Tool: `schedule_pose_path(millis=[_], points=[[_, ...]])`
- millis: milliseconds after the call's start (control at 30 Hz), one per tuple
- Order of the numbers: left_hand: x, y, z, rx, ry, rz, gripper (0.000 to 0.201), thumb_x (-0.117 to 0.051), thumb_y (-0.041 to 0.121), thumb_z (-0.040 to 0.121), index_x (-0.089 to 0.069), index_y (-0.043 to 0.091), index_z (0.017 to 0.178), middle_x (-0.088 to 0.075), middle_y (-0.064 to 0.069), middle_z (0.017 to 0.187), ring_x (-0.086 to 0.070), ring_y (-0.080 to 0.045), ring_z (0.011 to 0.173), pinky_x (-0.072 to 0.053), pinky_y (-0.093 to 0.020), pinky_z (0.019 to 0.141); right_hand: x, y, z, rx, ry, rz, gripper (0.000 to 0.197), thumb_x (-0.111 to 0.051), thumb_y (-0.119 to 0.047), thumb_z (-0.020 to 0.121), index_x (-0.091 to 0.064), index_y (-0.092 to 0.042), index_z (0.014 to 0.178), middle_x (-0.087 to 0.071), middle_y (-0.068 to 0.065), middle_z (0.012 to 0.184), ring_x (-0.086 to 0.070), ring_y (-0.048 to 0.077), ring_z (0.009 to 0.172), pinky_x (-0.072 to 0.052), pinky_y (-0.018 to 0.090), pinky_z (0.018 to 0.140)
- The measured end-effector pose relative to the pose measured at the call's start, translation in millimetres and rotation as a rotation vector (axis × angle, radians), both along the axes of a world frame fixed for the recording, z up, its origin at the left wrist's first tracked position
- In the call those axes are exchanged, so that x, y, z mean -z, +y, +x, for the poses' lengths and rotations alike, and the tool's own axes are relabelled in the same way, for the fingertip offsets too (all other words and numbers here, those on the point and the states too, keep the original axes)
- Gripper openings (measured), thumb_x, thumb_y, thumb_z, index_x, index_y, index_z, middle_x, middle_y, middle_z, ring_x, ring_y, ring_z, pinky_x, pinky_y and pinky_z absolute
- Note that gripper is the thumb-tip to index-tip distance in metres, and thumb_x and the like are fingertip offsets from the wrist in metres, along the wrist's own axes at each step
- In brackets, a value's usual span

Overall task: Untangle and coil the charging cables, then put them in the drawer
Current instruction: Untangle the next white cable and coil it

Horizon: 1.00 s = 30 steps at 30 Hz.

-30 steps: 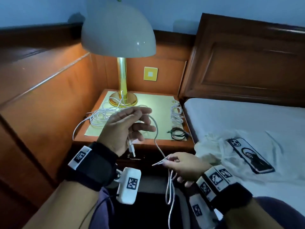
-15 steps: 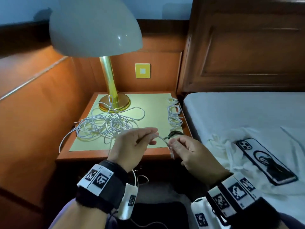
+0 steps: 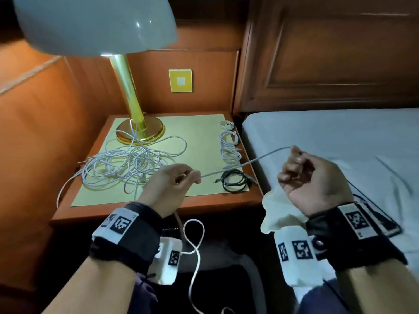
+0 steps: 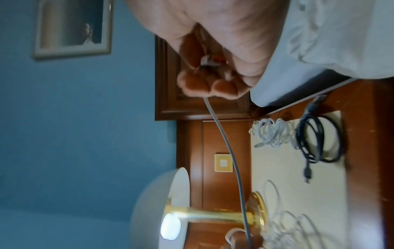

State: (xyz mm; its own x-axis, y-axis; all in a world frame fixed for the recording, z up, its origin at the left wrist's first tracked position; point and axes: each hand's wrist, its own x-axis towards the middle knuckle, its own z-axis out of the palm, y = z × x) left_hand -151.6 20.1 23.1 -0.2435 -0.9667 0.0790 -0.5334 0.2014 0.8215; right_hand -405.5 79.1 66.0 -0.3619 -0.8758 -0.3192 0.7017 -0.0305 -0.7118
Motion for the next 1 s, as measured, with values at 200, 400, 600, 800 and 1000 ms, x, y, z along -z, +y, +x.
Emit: schedule_pose_path(millis=[200,400,600,800,1000], points=[[8,5,-22,0.012,-0.182,-0.249,0.019,-0.057,0.013,0.099,-0.074,0.020,0.095,-0.069,0.004,0.089,-0.056,-0.013,0.075,-0.035,-0.004,0.064,8,12,37,-0.194,0.602,-0.040,0.024,-0.046,-0.016,0.105,-0.069,-0.017,0.100,-0.077,-0.002,0.102,-0.068,0.011,0.069,-0.043,0.025,0.057],[8,15,-31,0.238,-0.064,-0.347,0.019,-0.066,0.008,0.093,-0.078,0.022,0.095,-0.064,0.008,0.091,-0.060,-0.006,0.078,-0.043,-0.010,0.072,38,8,46,-0.388,1.419,0.041,0.023,-0.044,-0.022,0.105,-0.066,-0.028,0.099,-0.058,-0.021,0.055,-0.056,0.001,0.052,-0.042,0.017,0.056],[6,7,-25,0.176,0.023,-0.297,0.026,-0.064,0.023,0.097,-0.067,0.025,0.123,-0.057,0.008,0.097,-0.053,-0.002,0.067,-0.039,-0.009,0.066,31,6,54,-0.596,1.112,-0.054,0.028,-0.040,-0.018,0.108,-0.068,-0.017,0.105,-0.075,0.005,0.082,-0.054,0.003,0.050,-0.039,0.014,0.056],[8,4,-24,0.179,-0.070,-0.184,0.020,-0.059,0.027,0.100,-0.072,0.021,0.087,-0.071,0.013,0.078,-0.061,-0.004,0.073,-0.042,-0.011,0.064,31,5,52,-0.612,0.678,0.051,0.034,-0.041,-0.019,0.107,-0.071,-0.004,0.109,-0.072,0.011,0.084,-0.053,0.018,0.050,-0.042,0.025,0.058],[10,1,-25,0.068,-0.041,-0.144,0.018,-0.065,0.030,0.095,-0.071,0.022,0.080,-0.067,0.001,0.067,-0.059,-0.015,0.065,-0.045,-0.022,0.061,28,5,47,-0.652,0.572,0.178,0.039,-0.033,-0.003,0.102,-0.071,-0.012,0.107,-0.077,0.013,0.102,-0.075,0.031,0.094,-0.051,0.042,0.094]])
